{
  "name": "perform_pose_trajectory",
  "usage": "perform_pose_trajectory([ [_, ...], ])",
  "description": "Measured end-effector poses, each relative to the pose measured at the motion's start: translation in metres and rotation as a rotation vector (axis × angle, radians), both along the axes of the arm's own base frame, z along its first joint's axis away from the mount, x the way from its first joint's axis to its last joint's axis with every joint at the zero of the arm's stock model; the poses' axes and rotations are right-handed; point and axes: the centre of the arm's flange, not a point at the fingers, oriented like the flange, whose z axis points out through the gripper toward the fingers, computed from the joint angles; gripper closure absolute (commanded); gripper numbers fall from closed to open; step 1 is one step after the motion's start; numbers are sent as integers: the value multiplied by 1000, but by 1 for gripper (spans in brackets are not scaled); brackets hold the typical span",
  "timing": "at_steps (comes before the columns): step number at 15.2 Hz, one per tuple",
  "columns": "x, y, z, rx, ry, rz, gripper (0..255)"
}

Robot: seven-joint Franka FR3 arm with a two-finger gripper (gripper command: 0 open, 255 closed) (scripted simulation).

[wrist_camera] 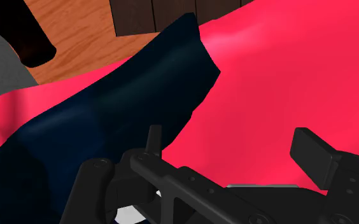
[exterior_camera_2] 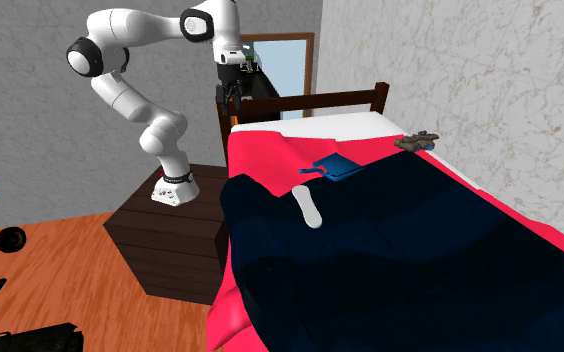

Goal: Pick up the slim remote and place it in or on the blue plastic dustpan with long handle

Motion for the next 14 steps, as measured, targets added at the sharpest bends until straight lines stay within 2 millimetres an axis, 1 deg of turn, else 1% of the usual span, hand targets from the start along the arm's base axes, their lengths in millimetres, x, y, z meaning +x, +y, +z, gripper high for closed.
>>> perform_pose_trajectory([
  [1,0,0,0,0,0,0,0],
  [3,12,-2,-7,6,-2,-36,0],
  [9,75,-15,-52,32,-13,-208,0],
  [11,100,-22,-64,42,-18,-269,0],
  [13,120,-29,-83,51,-22,-330,0],
  [14,130,-34,-88,56,-24,-360,0],
])
